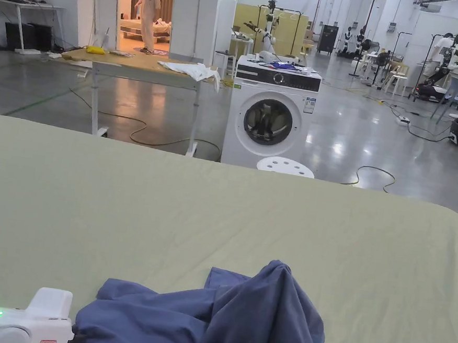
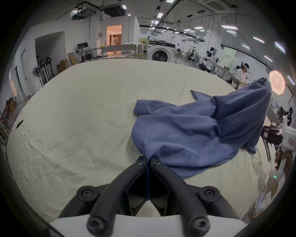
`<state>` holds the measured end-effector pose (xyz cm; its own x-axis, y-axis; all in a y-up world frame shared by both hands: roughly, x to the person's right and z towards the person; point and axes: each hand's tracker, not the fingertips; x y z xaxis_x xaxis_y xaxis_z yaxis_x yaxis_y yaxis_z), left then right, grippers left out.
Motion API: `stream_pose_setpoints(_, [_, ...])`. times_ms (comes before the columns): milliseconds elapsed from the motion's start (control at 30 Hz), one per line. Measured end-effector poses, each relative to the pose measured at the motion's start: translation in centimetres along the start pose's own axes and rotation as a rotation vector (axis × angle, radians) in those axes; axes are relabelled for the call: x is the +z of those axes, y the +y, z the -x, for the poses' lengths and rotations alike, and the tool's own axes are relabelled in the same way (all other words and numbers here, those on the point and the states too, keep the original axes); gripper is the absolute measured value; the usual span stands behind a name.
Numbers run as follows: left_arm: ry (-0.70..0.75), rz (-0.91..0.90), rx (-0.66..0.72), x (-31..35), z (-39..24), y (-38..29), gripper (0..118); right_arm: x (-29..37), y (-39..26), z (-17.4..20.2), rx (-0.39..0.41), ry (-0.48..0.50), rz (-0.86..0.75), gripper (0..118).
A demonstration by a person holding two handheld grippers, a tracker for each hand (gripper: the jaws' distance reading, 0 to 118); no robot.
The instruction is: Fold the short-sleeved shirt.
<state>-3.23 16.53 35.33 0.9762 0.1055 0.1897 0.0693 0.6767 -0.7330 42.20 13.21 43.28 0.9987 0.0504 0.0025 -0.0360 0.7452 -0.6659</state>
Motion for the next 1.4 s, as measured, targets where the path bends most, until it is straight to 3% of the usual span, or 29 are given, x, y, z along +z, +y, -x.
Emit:
stream_pose_setpoints(100, [-0.008, -0.017, 0.004, -0.5, 0.4, -0.1, 0, -2.2, -1.4, 1.2, 0.034, 0.025, 0.089, 78])
stream_pose_setpoints(200, [-0.009, -0.03, 0.007, -0.6, 0.2, -0.5, 0, -3.9, -2.3, 1.9, 0.03, 0.025, 0.119, 65])
stream_pose_setpoints(233, [-0.011, -0.038, 0.008, -0.6, 0.4, -0.4, 0, -3.3, -2.3, 2.0, 0.021, 0.01, 0.085, 49])
stream_pose_setpoints(267, [-0.013, -0.045, 0.007, -0.6, 0.5, -0.2, 0, -2.9, -2.1, 1.9, 0.019, 0.032, 0.078, 12])
stream_pose_setpoints(300, [-0.012, -0.054, 0.007, -0.5, 0.4, -0.5, 0, -2.7, -1.9, 1.8, 0.017, 0.066, 0.072, 2])
stream_pose_setpoints(400, [-0.01, -0.093, 0.016, -0.2, 0.7, 0.1, 0, -2.3, -1.3, 1.0, -0.013, 0.078, 0.072, 2])
stream_pose_setpoints(633, [0.036, -0.294, 0.014, 4.1, 1.7, 3.7, 0, 3.8, 4.2, -2.3, -0.086, -0.02, -0.182, 2])
stream_pose_setpoints(900, [0.074, -0.41, -0.02, 8.6, 3.1, 11.6, 0, 7.7, 14.3, -5.2, -0.052, -0.101, -0.363, 2])
stream_pose_setpoints(1400, [0.171, -0.594, -0.043, 14.4, 3.4, 27.8, 0, 13.3, 33.1, -5.4, 0.021, -0.185, -0.592, 2])
